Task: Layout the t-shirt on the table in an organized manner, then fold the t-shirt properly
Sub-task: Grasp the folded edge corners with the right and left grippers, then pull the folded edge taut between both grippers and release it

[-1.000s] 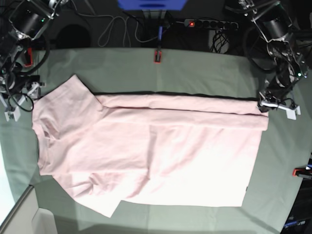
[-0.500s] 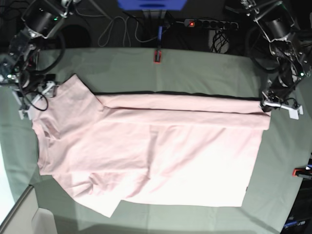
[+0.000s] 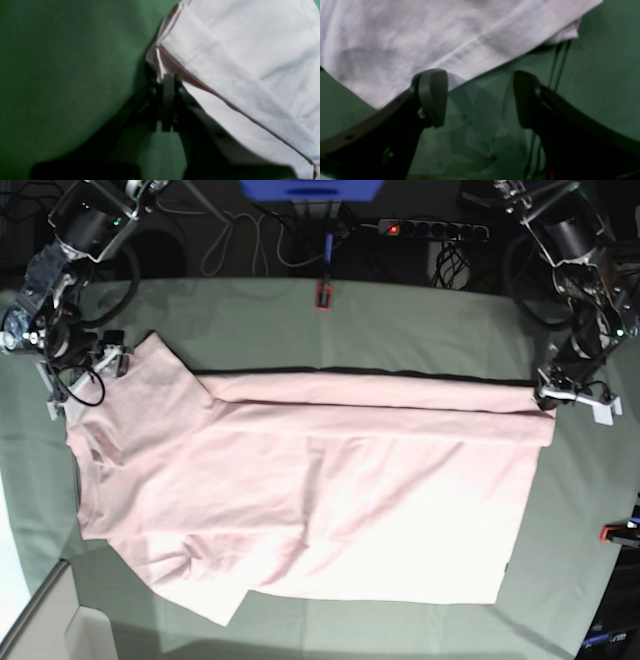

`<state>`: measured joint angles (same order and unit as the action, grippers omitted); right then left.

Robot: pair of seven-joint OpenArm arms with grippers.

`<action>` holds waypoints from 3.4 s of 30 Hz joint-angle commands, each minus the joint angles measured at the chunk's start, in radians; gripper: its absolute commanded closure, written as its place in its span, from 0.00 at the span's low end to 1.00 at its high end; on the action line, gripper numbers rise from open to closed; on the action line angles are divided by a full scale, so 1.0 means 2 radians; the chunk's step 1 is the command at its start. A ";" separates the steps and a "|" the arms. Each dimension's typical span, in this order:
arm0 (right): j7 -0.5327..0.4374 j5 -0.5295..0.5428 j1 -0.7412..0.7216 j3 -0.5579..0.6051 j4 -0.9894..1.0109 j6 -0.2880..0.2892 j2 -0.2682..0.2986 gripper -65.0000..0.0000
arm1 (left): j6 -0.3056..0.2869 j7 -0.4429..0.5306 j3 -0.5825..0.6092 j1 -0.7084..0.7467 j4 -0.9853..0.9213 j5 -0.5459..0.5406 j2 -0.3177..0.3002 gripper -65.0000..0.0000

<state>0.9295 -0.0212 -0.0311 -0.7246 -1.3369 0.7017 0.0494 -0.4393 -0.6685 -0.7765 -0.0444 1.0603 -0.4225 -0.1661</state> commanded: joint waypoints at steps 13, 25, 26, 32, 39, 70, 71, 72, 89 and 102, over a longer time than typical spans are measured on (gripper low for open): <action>0.007 0.000 -0.021 0.000 -0.011 -0.002 -0.001 1.00 | -0.002 0.010 -0.002 -0.003 0.007 -0.006 -0.008 1.00; 0.011 -0.001 -0.047 0.023 -0.098 -0.002 -0.017 1.00 | -0.002 0.010 -0.002 0.003 0.010 -0.006 -0.008 1.00; 0.011 -0.001 -0.047 0.030 -0.098 -0.002 -0.017 1.00 | -0.002 0.010 -0.002 0.003 0.010 -0.006 -0.008 1.00; 0.011 -0.004 -0.082 0.062 -0.088 -0.002 -0.014 1.00 | -0.002 0.010 -0.002 0.003 0.010 -0.006 -0.009 1.00; 0.011 -0.002 -0.094 0.103 -0.039 -0.002 0.026 0.97 | -0.002 0.010 -0.002 0.010 0.010 -0.006 -0.012 1.00; -0.046 -0.004 -0.058 0.020 0.076 -0.002 0.088 0.53 | -0.002 0.010 -0.002 0.009 0.010 -0.006 -0.010 1.00; -0.046 -0.004 -0.058 0.020 0.076 -0.002 0.088 0.53 | -0.002 0.010 -0.002 0.009 0.010 -0.006 -0.011 1.00; -0.046 -0.004 -0.058 0.020 0.076 -0.002 0.088 0.53 | -0.002 0.010 -0.002 0.010 0.010 -0.006 -0.011 1.00; -0.046 -0.002 -0.038 0.019 0.074 -0.002 0.082 1.00 | -0.002 0.010 -0.002 0.010 0.010 -0.006 -0.012 1.00; -0.035 -0.001 -0.026 -0.011 -0.057 -0.002 0.078 1.00 | -0.002 -0.051 -0.021 0.028 0.117 -0.006 -0.010 1.00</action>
<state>0.8715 -0.0200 -0.0689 -0.7410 -1.4315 0.7025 0.1833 -0.4492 -0.8062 -0.8055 0.0216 1.2705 -0.4320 -0.1616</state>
